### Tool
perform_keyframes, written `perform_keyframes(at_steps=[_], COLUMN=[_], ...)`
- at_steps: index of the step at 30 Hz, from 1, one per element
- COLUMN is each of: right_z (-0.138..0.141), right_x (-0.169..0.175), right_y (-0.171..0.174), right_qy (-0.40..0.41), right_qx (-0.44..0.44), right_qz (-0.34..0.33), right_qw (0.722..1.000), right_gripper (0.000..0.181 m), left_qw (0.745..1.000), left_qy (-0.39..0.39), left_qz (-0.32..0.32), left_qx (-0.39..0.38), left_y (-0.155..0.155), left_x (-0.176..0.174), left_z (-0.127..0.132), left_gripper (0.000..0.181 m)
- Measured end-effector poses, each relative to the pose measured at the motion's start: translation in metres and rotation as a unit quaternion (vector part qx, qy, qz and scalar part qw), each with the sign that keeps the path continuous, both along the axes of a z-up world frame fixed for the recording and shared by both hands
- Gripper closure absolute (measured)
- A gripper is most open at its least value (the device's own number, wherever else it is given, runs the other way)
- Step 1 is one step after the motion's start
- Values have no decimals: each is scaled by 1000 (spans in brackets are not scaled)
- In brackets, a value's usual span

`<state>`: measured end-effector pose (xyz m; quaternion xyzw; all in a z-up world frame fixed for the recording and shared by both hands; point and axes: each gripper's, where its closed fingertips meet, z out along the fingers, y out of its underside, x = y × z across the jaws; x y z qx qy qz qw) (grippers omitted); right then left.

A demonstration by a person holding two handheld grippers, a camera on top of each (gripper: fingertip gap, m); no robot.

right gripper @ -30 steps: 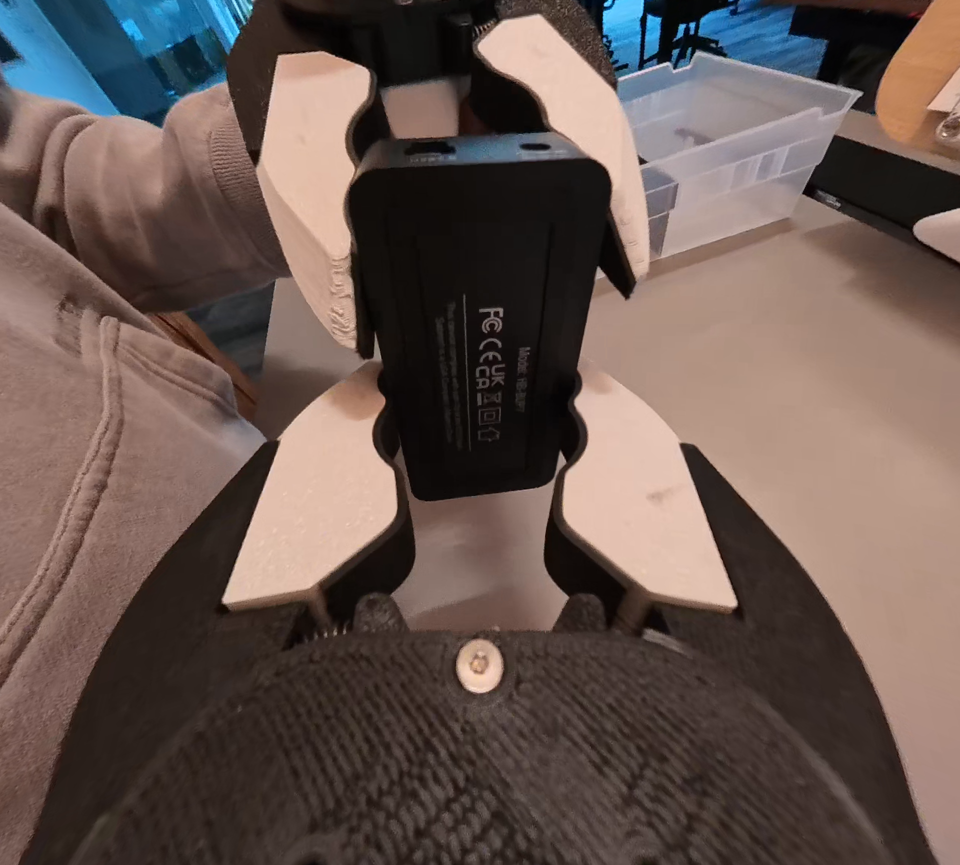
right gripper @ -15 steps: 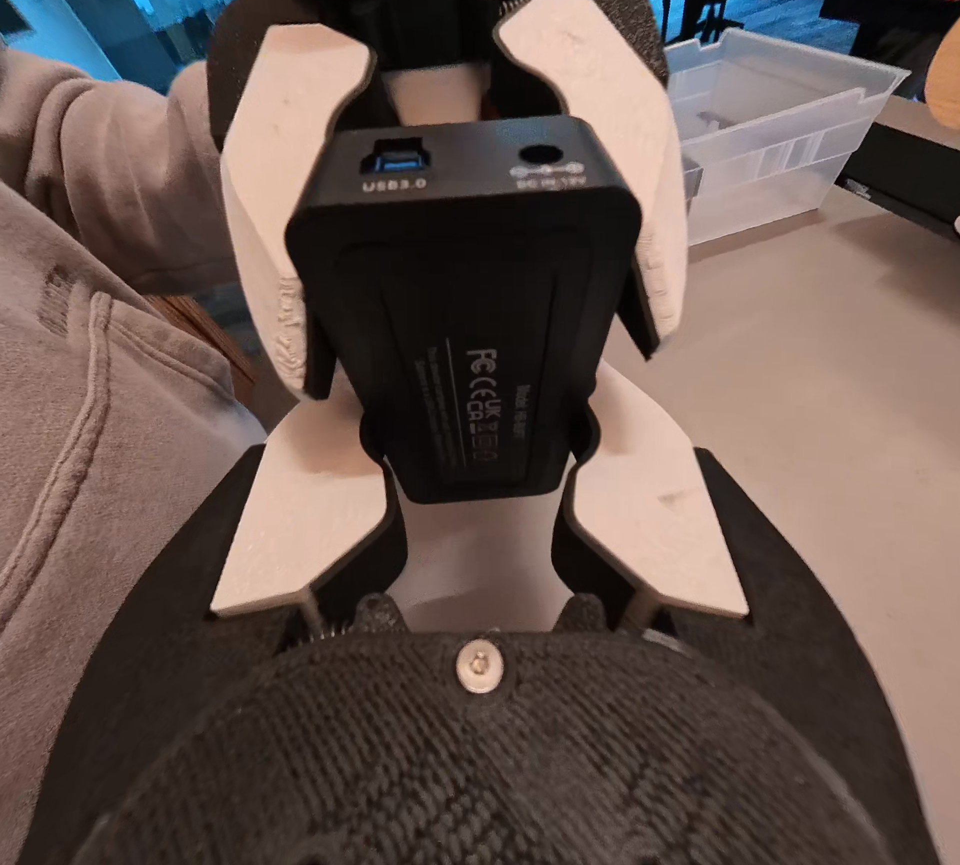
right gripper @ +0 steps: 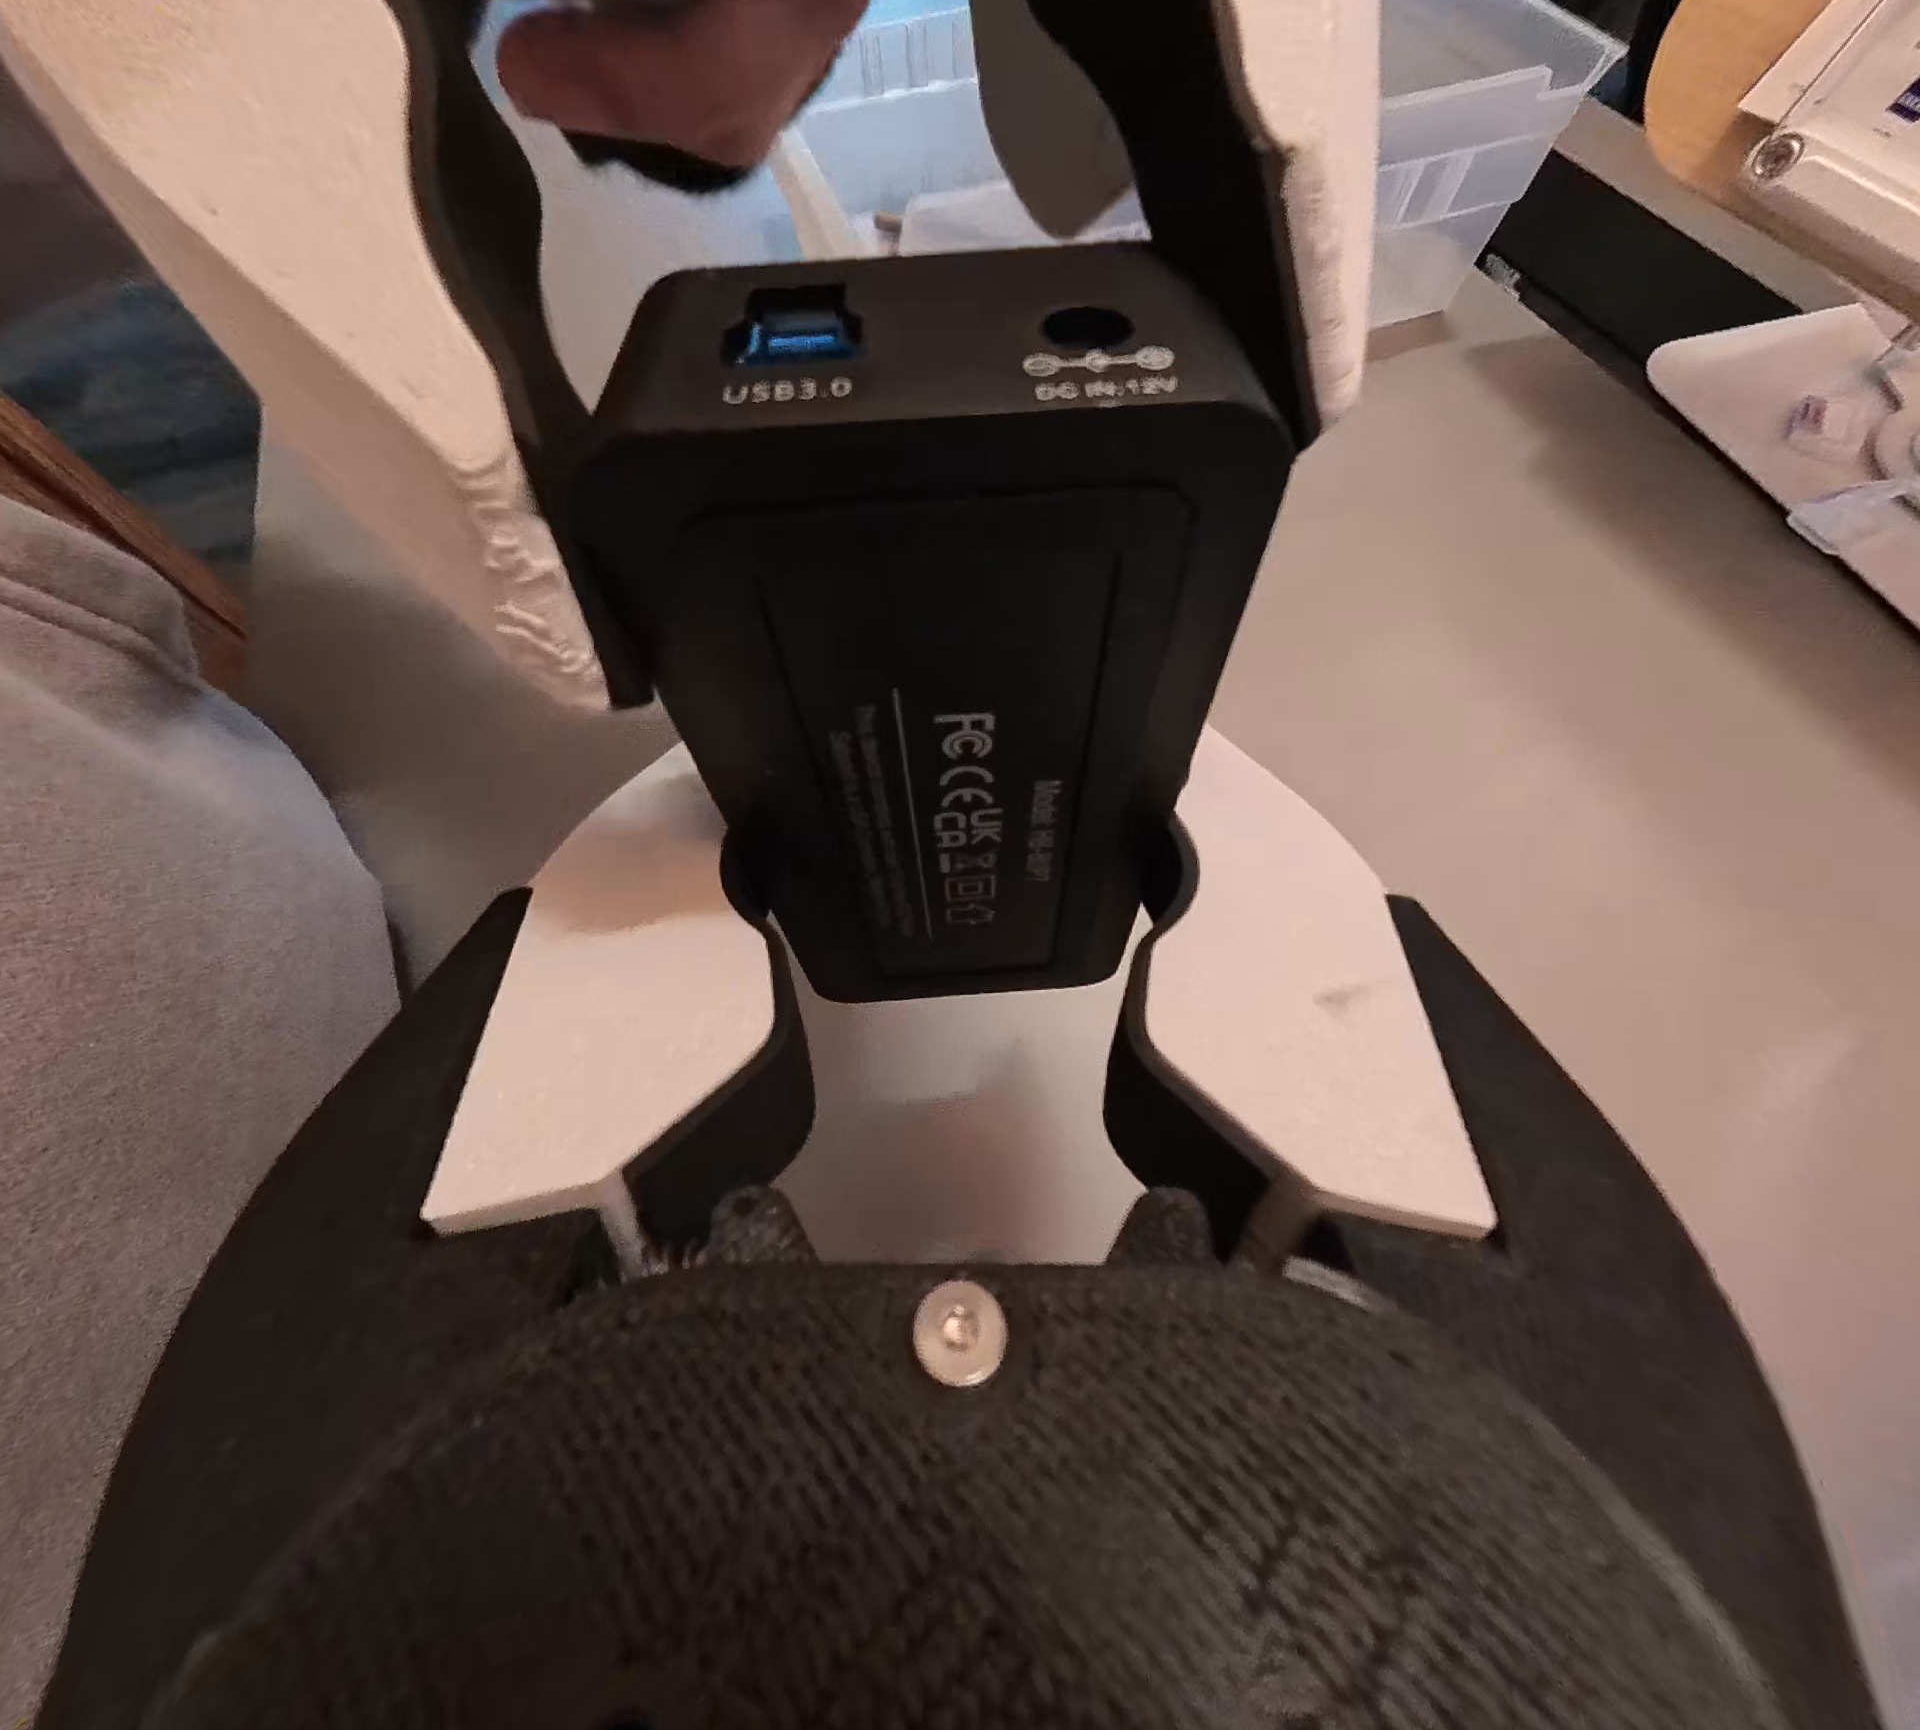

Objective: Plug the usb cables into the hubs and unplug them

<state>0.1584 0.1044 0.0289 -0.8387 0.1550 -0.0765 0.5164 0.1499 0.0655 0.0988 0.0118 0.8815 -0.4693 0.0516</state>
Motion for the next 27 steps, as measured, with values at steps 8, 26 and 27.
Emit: perform_keyframes(at_steps=[8, 26, 27], right_z=[16, 9, 6], right_x=[-4, -8, -6], right_y=[2, 10, 10], right_qy=[19, 70, 72], right_qx=[64, 62, 57], right_qz=[11, 11, 5], right_qw=[998, 996, 996], right_gripper=[108, 108, 108], left_qw=[998, 995, 995], left_qy=[12, 52, 55], left_qz=[-5, 5, 5], left_qx=[-68, -89, -88], left_y=[-8, -8, -7], left_x=[0, 2, 2], left_z=[11, 2, 0], left_gripper=[124, 124, 124])
